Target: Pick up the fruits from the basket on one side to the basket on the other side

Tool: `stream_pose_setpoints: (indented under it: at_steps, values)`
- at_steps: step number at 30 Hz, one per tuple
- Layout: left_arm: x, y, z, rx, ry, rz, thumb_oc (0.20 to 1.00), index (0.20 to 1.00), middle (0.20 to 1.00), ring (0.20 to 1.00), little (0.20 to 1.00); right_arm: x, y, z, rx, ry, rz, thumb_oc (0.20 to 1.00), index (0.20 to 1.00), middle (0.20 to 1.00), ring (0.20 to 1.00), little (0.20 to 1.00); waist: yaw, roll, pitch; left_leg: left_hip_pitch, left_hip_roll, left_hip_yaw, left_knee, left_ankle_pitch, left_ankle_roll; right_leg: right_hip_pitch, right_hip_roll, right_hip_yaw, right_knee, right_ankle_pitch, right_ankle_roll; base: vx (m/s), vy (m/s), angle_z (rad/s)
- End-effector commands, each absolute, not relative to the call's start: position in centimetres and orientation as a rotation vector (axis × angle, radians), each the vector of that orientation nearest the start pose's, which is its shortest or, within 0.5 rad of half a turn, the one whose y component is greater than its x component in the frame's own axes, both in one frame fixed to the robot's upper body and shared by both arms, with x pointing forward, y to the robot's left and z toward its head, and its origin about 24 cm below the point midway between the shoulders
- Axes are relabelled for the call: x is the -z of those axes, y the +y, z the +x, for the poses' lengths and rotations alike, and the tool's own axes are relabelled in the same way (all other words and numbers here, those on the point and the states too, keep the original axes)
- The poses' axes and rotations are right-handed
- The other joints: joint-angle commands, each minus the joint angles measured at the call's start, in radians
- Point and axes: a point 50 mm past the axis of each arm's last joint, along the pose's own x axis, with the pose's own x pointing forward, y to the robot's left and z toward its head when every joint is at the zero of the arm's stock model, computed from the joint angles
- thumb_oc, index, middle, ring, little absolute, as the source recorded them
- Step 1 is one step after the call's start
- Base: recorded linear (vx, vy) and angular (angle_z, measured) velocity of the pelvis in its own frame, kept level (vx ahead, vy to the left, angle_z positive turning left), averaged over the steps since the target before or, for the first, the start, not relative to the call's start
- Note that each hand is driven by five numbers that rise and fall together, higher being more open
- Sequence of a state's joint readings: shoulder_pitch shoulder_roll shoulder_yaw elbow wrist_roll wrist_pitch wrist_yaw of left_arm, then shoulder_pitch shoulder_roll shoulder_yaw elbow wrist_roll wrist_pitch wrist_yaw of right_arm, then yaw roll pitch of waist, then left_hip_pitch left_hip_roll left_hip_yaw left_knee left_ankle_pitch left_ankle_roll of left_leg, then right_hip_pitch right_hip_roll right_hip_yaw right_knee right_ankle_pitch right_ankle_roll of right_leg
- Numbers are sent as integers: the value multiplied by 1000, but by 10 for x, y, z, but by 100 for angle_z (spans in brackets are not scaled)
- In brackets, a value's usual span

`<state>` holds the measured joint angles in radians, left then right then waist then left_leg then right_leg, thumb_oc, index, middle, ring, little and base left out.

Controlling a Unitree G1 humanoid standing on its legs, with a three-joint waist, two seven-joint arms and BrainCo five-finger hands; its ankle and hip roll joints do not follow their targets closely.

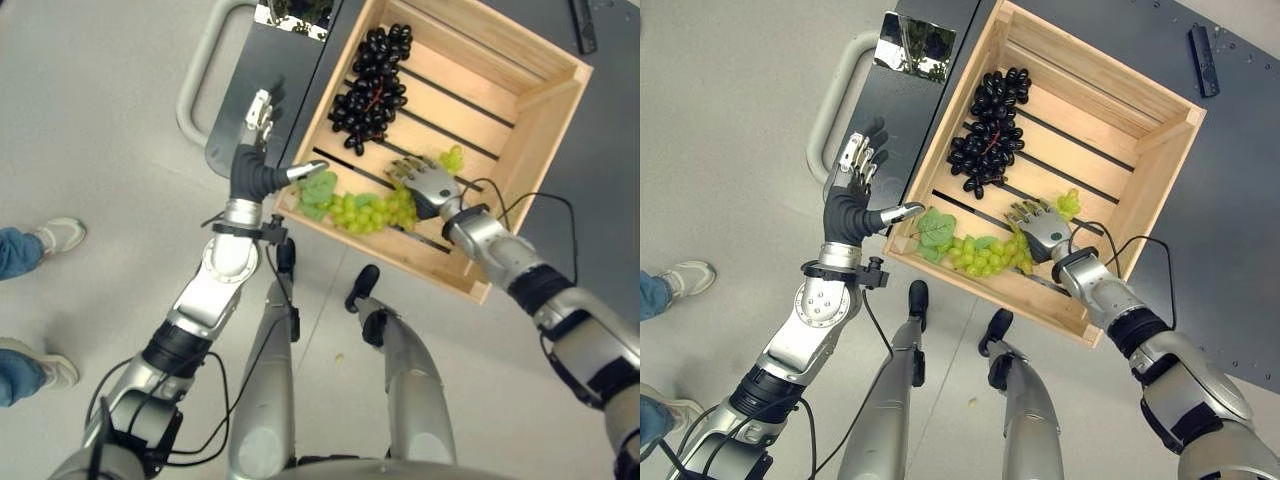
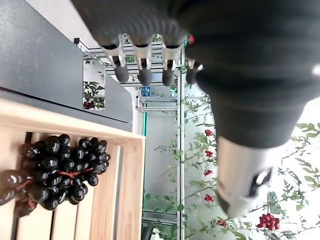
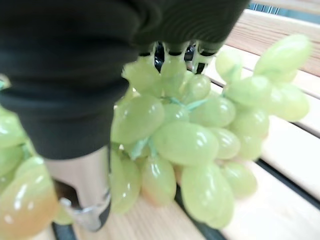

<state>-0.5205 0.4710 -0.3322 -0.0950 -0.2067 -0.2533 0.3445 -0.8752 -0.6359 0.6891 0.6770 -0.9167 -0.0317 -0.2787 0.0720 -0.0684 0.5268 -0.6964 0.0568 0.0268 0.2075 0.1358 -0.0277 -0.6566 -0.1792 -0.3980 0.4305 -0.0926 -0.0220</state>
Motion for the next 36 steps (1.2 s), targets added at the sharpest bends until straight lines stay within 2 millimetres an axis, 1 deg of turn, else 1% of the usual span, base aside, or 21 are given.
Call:
stream_pose_setpoints:
  at_steps: [1,3,4,8,11,19,22,28,34,35,36]
  values:
    - [-231,112,275,180,-930,113,1000,1000,1000,1000,1000,-145,-179,387,-78,-405,-1934,1000,1000,1000,1000,1000,20,41,-7,4,0,3,71,-102,-15,78,-59,12,-166,100,165,0,0,0]
    - [-232,112,274,182,-935,106,1000,1000,1000,1000,1000,-142,-178,389,-81,-383,-1944,1000,1000,1000,1000,1000,22,43,-7,0,-1,1,73,-102,-16,74,-60,12,-163,98,165,0,0,0]
    - [-232,112,274,183,-935,100,1000,1000,1000,1000,1000,-138,-182,391,-77,-342,-1948,1000,1000,1000,1000,1000,25,46,-7,-5,-2,0,76,-102,-16,72,-62,12,-161,96,164,0,0,0]
    - [-232,108,274,197,-932,81,1000,1000,1000,1000,1000,-112,-196,392,-106,-177,-2001,1000,1000,1000,1000,1000,35,62,-7,-20,-6,-3,87,-106,-12,57,-68,9,-142,90,162,2,5,1]
    - [-232,107,274,203,-929,74,1000,1000,1000,1000,1000,-93,-206,388,-136,-63,-2051,1000,1000,1000,1000,1000,39,69,-7,-28,-11,-6,89,-107,-11,46,-68,9,-138,89,163,4,1,2]
    - [-233,106,273,206,-931,66,1000,1000,1000,1000,1000,-68,-229,378,-192,116,-2149,1000,1000,1000,1000,1000,39,78,-7,-48,-15,-7,106,-113,-10,25,-72,10,-121,83,162,2,8,3]
    - [-234,105,273,209,-936,72,1000,1000,1000,1000,1000,-57,-231,373,-256,164,-2208,1000,1000,1000,1000,1000,37,77,-7,-50,-15,-7,107,-114,-9,19,-73,12,-117,82,161,0,0,0]
    - [-237,105,274,210,-942,78,1000,1000,1000,1000,1000,-44,-231,367,-369,219,-2311,1000,1000,1000,1000,1000,30,65,-7,-48,-12,-8,100,-113,-11,21,-71,11,-123,85,162,-1,1,1]
    - [-239,104,274,212,-946,78,1000,1000,1000,1000,1000,-40,-224,367,-415,247,-2300,1000,1000,1000,1000,1000,28,61,-7,-45,-11,-8,91,-110,-12,23,-70,9,-129,88,163,0,0,0]
    - [-239,104,274,214,-946,82,1000,1000,1000,1000,1000,-41,-220,369,-422,240,-2292,708,708,708,708,708,27,59,-7,-46,-10,-8,90,-108,-12,21,-69,8,-130,89,162,0,0,0]
    - [-239,104,274,213,-946,83,1000,1000,1000,1000,1000,-41,-219,369,-422,239,-2291,448,448,448,448,448,27,59,-7,-47,-10,-8,89,-108,-12,20,-69,8,-130,89,162,0,0,0]
